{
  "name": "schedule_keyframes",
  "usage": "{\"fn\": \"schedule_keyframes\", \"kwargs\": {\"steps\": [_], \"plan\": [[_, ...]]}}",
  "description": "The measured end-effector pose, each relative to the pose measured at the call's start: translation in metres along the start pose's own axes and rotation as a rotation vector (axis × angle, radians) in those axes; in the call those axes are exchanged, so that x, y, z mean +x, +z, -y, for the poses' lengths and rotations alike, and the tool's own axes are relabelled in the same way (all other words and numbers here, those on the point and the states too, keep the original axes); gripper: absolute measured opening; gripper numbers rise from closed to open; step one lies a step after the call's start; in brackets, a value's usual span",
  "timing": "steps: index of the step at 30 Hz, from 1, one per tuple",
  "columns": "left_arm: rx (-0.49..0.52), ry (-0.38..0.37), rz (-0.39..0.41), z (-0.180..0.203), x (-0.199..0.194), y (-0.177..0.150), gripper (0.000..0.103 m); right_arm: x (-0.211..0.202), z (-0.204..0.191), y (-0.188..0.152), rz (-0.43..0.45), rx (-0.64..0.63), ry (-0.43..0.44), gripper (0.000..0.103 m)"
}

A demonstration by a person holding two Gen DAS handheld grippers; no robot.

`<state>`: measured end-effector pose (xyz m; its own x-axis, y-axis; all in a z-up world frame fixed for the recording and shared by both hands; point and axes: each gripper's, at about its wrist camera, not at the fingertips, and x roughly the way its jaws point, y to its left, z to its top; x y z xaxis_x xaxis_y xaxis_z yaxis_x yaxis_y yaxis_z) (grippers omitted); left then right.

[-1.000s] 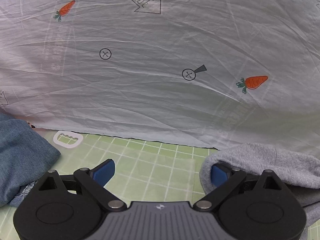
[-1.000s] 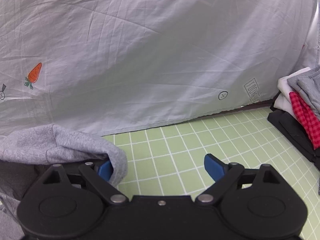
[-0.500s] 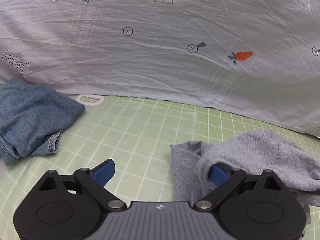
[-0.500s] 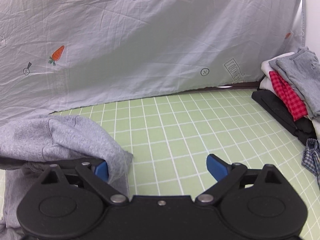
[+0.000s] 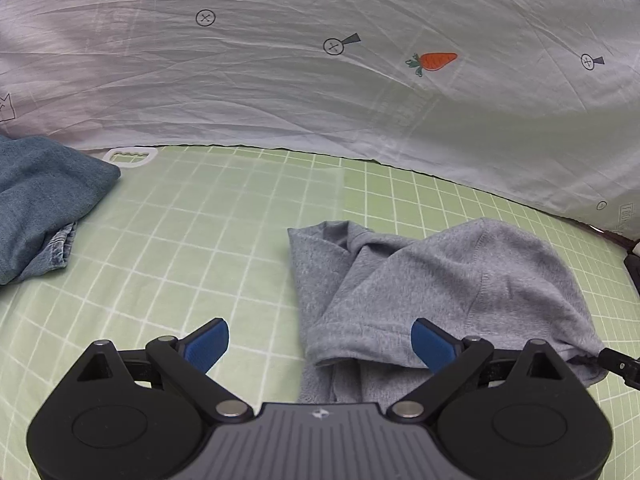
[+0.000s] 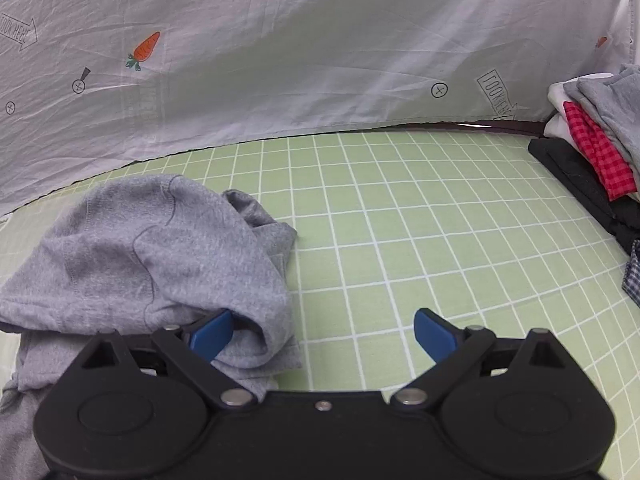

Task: Fold clothes

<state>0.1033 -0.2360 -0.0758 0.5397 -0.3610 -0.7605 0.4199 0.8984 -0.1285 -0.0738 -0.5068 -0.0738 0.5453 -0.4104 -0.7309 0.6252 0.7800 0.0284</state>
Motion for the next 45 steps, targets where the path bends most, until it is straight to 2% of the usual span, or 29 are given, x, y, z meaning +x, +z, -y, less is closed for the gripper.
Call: {"fn": "schedule_keyframes", "kwargs": {"steps": [4, 9, 15, 21, 28, 32, 45], "plan": [[0.028, 0.044, -0.030, 0.006, 0.018, 0.002, 0.098, 0.001, -0.004, 0.008, 0.030, 0.020, 0.037, 0.100], [0.020, 0.079, -0.085, 0.000, 0.042, 0.002, 0.098, 0.021, -0.004, 0.012, -0.011, 0.019, 0.019, 0.100], [-0.006, 0.076, -0.155, -0.008, 0.067, -0.002, 0.098, 0.046, -0.005, 0.009, -0.076, 0.033, 0.009, 0.100], [-0.018, 0.067, -0.162, -0.008, 0.069, -0.002, 0.099, 0.052, -0.008, 0.013, -0.083, 0.024, 0.007, 0.100], [-0.075, 0.058, -0.093, -0.022, 0.017, -0.011, 0.099, 0.009, -0.004, 0.009, -0.011, 0.018, 0.023, 0.100], [-0.109, 0.058, -0.065, -0.031, -0.017, -0.029, 0.099, -0.018, 0.002, -0.012, 0.000, 0.007, 0.035, 0.100], [-0.120, 0.056, -0.235, -0.035, -0.064, -0.142, 0.099, -0.075, 0.027, -0.122, -0.168, 0.008, 0.064, 0.100]]}}
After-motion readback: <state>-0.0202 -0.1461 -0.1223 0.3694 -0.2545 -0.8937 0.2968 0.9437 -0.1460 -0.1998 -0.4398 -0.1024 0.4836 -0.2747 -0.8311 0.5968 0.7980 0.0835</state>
